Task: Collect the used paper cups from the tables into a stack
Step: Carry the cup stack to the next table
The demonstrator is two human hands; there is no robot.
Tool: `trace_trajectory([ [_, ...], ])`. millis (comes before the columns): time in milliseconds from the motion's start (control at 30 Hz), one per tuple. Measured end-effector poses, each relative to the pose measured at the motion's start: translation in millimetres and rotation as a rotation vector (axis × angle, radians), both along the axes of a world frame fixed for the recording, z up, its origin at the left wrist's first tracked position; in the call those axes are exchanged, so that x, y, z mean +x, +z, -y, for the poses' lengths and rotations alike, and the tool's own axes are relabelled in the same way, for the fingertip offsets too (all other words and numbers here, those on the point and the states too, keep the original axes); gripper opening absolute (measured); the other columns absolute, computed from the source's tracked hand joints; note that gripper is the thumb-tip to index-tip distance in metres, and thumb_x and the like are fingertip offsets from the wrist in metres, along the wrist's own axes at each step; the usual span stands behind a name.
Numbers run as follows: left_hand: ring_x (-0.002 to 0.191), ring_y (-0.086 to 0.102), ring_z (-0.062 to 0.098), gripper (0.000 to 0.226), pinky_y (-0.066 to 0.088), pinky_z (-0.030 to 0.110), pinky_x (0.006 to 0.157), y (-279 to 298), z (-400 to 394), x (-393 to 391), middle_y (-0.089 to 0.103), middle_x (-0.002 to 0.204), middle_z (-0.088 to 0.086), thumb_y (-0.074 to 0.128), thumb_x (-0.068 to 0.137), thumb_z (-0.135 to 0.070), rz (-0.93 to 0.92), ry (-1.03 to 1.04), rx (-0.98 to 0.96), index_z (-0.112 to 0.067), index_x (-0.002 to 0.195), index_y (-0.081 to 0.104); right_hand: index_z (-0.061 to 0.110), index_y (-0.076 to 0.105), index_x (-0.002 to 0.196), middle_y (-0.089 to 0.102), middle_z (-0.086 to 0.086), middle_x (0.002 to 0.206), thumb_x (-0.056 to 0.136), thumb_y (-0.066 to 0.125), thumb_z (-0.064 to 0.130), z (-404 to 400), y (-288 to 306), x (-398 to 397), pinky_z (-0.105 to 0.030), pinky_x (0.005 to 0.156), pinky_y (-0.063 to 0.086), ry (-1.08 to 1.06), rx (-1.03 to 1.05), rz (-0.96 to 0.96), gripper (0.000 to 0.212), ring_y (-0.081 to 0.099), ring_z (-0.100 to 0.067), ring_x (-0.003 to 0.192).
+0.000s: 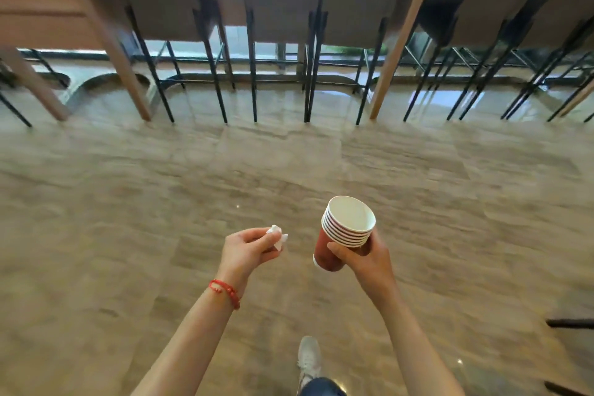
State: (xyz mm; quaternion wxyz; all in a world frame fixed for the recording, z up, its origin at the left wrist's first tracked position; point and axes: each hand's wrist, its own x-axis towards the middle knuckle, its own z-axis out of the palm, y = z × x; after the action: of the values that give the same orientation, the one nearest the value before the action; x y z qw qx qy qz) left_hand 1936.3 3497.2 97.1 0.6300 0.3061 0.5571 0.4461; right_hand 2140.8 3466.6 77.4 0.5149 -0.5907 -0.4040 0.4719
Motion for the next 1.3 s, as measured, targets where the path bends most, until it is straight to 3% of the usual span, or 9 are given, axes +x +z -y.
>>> trace_trajectory([
  [233,0.07,0.062,0.02,0.01,0.054,0.019,0.059,0.8,-142.6,13.1,0.069,0.079,0.014,0.069,0.079,-0.009,-0.009,0.037,0.045,-0.001,0.083,0.071,0.023,0.06,0.103,0.072,0.008,0.094,0.066,0.081,0.002,-149.8,-1.2,17.6,-0.016,0.07,0.052,0.045,0.027,0.002,0.048,0.066,-0.001,0.085],
  [467,0.061,0.064,0.012,0.008,0.053,0.018,0.057,26.6,-283.3,32.2,0.07,0.067,0.007,0.07,0.079,-0.01,0.02,0.034,0.081,-0.003,0.075,0.072,0.024,0.06,0.099,0.069,0.01,0.09,0.066,0.081,0.001,-301.3,27.6,36.8,-0.009,0.064,0.048,0.055,0.064,0.029,0.045,0.064,0.007,0.076],
  [667,0.062,0.064,0.014,0.007,0.053,0.018,0.056,32.8,-400.5,31.6,0.071,0.069,0.009,0.071,0.078,-0.009,0.038,0.039,0.094,-0.003,0.076,0.072,0.023,0.059,0.105,0.07,0.003,0.099,0.065,0.082,0.004,-412.3,34.8,36.9,-0.014,0.069,0.05,0.045,0.063,0.046,0.05,0.066,-0.002,0.087],
  [767,0.063,0.066,0.015,0.007,0.054,0.019,0.057,31.1,-460.8,30.3,0.071,0.072,0.01,0.071,0.077,-0.009,0.026,0.002,0.106,-0.002,0.078,0.072,0.018,0.057,0.115,0.069,0.001,0.104,0.066,0.082,0.007,-463.6,34.6,34.6,-0.018,0.073,0.051,0.011,0.066,0.049,0.056,0.065,-0.008,0.093],
  [933,0.062,0.067,0.016,0.006,0.054,0.019,0.057,37.2,-563.2,29.9,0.071,0.073,0.012,0.071,0.077,-0.008,0.025,-0.078,0.109,-0.002,0.078,0.072,0.026,0.057,0.109,0.069,0.005,0.101,0.068,0.081,0.006,-546.4,43.6,32.0,-0.01,0.067,0.049,-0.05,0.078,0.035,0.052,0.065,0.003,0.085],
  [1033,0.063,0.068,0.015,0.006,0.054,0.019,0.057,43.6,-623.1,35.9,0.07,0.074,0.012,0.072,0.077,-0.01,0.004,-0.143,0.138,-0.004,0.077,0.072,0.016,0.058,0.113,0.068,0.006,0.098,0.068,0.08,0.004,-594.6,51.1,35.6,-0.008,0.064,0.048,-0.11,0.085,0.042,0.051,0.065,0.007,0.081],
  [1300,0.069,0.071,0.017,0.007,0.057,0.021,0.062,48.9,-752.2,81.3,0.074,0.072,0.004,0.071,0.077,-0.014,0.013,-0.251,0.158,-0.013,0.071,0.074,0.01,0.058,0.112,0.067,0.002,0.099,0.068,0.079,0.0,-704.8,56.7,77.5,-0.008,0.065,0.048,-0.21,0.104,0.075,0.051,0.064,0.008,0.079],
])
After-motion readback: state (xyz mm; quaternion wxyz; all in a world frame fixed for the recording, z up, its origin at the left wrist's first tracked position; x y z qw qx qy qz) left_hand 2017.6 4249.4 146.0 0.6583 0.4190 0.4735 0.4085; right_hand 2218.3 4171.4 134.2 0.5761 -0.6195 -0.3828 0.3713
